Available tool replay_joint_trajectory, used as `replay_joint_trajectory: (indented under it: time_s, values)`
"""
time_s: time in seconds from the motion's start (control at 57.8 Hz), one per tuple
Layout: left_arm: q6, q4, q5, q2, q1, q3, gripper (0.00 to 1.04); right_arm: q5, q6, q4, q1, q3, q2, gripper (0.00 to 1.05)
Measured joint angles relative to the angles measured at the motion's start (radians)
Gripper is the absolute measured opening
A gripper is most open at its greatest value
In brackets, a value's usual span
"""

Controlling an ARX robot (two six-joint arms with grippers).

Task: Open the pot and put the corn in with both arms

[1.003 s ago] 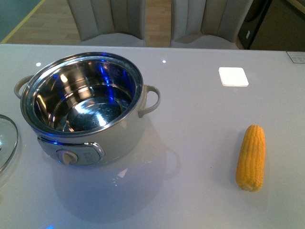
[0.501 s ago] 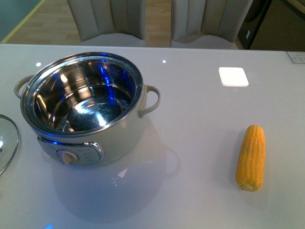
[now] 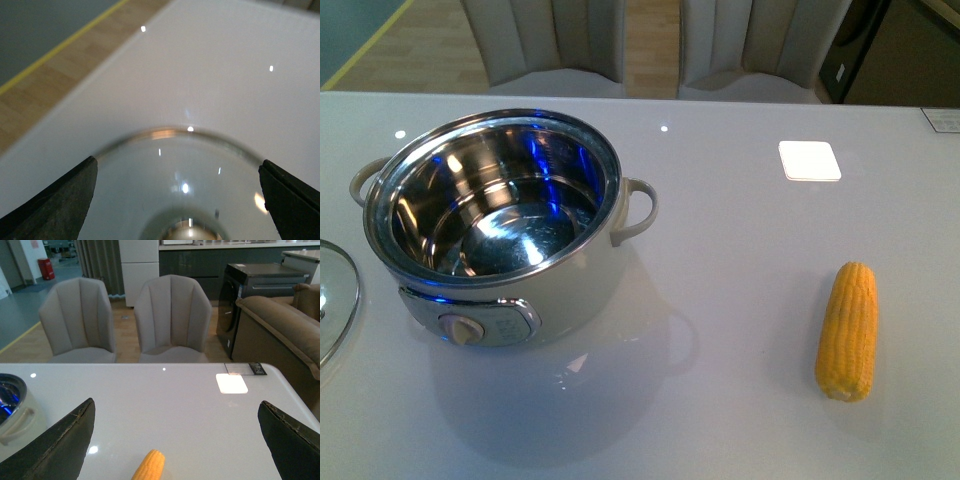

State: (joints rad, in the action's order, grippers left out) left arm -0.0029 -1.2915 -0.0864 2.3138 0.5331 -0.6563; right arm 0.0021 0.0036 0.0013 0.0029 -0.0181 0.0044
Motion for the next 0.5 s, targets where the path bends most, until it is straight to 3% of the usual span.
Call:
replay_joint_trajectory:
  time_s: [0.242, 0.363, 0.501]
  values:
    - [-0.083, 0.237, -0.035, -0.398, 0.019, 0.031, 0.98, 0.0, 0.0, 0.0, 0.0, 0.0, 0.0, 0.96]
    - [-0.137, 0.397, -0.09, -0.648, -0.017, 0.074, 0.98, 0.0, 0.0, 0.0, 0.0, 0.0, 0.0, 0.96]
    - [-0.218, 0.608, -0.173, -1.011, -0.121, 0.147, 0.98, 0.0, 0.0, 0.0, 0.0, 0.0, 0.0, 0.96]
